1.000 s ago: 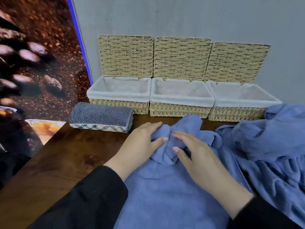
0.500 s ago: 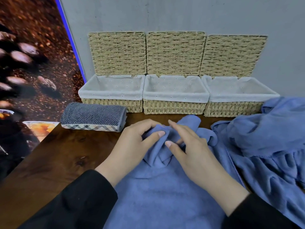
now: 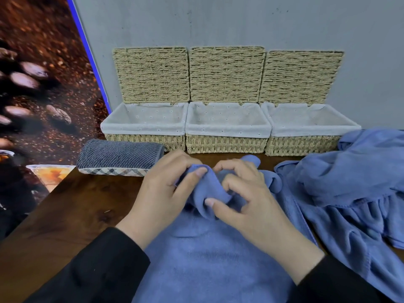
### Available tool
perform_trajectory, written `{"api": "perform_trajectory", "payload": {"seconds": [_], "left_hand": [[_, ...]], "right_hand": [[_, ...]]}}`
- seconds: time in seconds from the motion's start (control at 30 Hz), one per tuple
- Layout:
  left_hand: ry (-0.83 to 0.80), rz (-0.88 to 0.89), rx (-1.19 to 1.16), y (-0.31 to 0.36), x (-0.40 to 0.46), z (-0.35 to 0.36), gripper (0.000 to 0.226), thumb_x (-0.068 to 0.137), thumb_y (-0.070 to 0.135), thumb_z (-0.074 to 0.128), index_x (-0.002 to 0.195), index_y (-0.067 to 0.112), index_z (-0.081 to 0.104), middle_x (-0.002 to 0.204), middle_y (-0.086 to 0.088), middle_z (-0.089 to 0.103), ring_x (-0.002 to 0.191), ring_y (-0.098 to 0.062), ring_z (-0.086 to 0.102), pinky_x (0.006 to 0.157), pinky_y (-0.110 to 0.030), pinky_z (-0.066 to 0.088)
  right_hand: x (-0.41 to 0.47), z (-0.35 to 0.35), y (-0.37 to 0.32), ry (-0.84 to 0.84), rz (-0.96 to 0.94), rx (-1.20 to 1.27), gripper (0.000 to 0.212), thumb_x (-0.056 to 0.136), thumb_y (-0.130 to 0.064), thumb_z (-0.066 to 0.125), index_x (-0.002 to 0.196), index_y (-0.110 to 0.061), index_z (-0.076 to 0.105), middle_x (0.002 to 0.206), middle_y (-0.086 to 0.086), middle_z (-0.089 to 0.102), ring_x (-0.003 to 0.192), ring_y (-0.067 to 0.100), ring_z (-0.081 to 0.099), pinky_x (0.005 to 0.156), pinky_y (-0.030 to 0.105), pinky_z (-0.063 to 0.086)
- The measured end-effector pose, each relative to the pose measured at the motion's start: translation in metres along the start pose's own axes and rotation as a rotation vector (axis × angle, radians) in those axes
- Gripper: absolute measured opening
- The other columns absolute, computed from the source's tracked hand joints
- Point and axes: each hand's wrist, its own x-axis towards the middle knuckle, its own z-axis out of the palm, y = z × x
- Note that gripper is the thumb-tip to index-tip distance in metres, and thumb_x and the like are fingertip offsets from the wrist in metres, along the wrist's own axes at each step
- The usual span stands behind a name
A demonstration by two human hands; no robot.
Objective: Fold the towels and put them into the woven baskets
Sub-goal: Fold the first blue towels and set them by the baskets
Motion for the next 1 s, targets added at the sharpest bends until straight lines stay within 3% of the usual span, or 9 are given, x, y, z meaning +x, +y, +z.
{"api": "perform_trajectory", "payload": {"seconds": [0.1, 0.2, 0.27, 0.37, 0.47, 0.67, 0.8, 0.9, 1.0], "left_hand": [[0.094, -0.050, 0.049, -0.004, 0.002, -0.006, 0.015, 0.099, 0.026, 0.053, 0.092, 0.026, 0.066, 0.080, 0.013, 0.056, 0.078, -0.003, 0.055, 0.073, -0.011, 0.039], [0.226, -0.112, 0.081, -0.007, 0.003, -0.013, 0.011, 0.100, 0.029, 0.052, 0.096, 0.029, 0.062, 0.080, 0.011, 0.061, 0.078, 0.000, 0.057, 0.069, -0.010, 0.040], [0.281, -0.183, 0.079, -0.009, 0.005, -0.018, 0.012, 0.101, 0.028, 0.055, 0.093, 0.034, 0.061, 0.075, 0.018, 0.060, 0.073, 0.004, 0.055, 0.065, -0.010, 0.038], [0.291, -0.309, 0.055, -0.010, 0.004, -0.026, 0.029, 0.102, 0.019, 0.058, 0.085, 0.043, 0.057, 0.068, 0.023, 0.057, 0.062, 0.005, 0.050, 0.059, -0.010, 0.034], [0.280, -0.448, -0.037, -0.012, 0.001, -0.035, 0.026, 0.102, 0.020, 0.057, 0.080, 0.032, 0.063, 0.057, 0.017, 0.054, 0.055, -0.001, 0.046, 0.053, -0.012, 0.033], [0.268, -0.582, -0.171, -0.003, 0.013, -0.065, 0.032, 0.101, 0.027, 0.060, 0.080, 0.003, 0.061, 0.047, -0.006, 0.050, 0.044, -0.015, 0.047, 0.052, -0.031, 0.036], [0.271, -0.618, -0.388, 0.014, 0.037, -0.089, 0.024, 0.101, 0.027, 0.062, 0.096, 0.004, 0.067, 0.082, -0.012, 0.070, 0.062, -0.027, 0.072, 0.046, -0.031, 0.050], [0.253, -0.582, -0.585, 0.032, 0.061, -0.104, 0.019, 0.103, 0.022, 0.059, 0.106, 0.004, 0.062, 0.103, -0.016, 0.069, 0.084, -0.025, 0.075, 0.070, -0.028, 0.060], [0.335, -0.455, -0.501, 0.049, 0.082, -0.113, 0.016, 0.101, 0.019, 0.061, 0.090, 0.008, 0.064, 0.089, -0.007, 0.068, 0.084, -0.011, 0.070, 0.088, -0.031, 0.058]], "right_hand": [[-0.002, -0.005, 0.002, -0.036, -0.109, -0.068, 0.039, 0.089, -0.035, 0.069, 0.067, -0.018, 0.041, 0.092, -0.016, 0.060, 0.107, 0.006, 0.058, 0.109, 0.036, 0.030], [-0.004, -0.007, 0.008, -0.085, -0.036, -0.135, 0.044, 0.092, -0.035, 0.065, 0.067, -0.022, 0.031, 0.060, -0.007, 0.034, 0.061, 0.013, 0.041, 0.114, 0.022, 0.027], [-0.005, -0.013, 0.010, -0.125, 0.055, -0.196, 0.041, 0.092, -0.035, 0.066, 0.069, -0.025, 0.034, 0.059, -0.004, 0.039, 0.069, 0.017, 0.044, 0.098, 0.009, 0.033], [-0.006, -0.036, 0.010, -0.089, 0.164, -0.309, 0.029, 0.090, -0.039, 0.067, 0.077, -0.026, 0.044, 0.066, -0.004, 0.052, 0.072, 0.010, 0.048, 0.063, 0.029, 0.045], [-0.010, -0.066, 0.007, -0.055, 0.273, -0.388, 0.022, 0.092, -0.045, 0.065, 0.082, -0.032, 0.050, 0.061, -0.003, 0.055, 0.057, 0.014, 0.049, 0.055, 0.041, 0.044], [-0.015, -0.121, -0.013, 0.062, 0.307, -0.487, 0.041, 0.095, -0.037, 0.064, 0.063, -0.020, 0.045, 0.056, -0.002, 0.044, 0.056, 0.016, 0.044, 0.054, 0.036, 0.034], [-0.004, -0.147, -0.035, 0.254, 0.330, -0.335, 0.029, 0.097, -0.031, 0.065, 0.077, -0.011, 0.059, 0.071, 0.009, 0.056, 0.061, 0.021, 0.060, 0.053, 0.031, 0.041], [0.014, -0.162, -0.051, 0.411, 0.371, 0.085, 0.024, 0.095, -0.023, 0.070, 0.074, -0.017, 0.062, 0.065, 0.004, 0.054, 0.063, 0.013, 0.074, 0.058, 0.024, 0.054], [0.026, -0.176, -0.062, 0.555, 0.280, 0.241, 0.017, 0.091, -0.026, 0.074, 0.075, -0.025, 0.069, 0.070, -0.004, 0.060, 0.074, 0.008, 0.068, 0.078, 0.031, 0.061]]}}
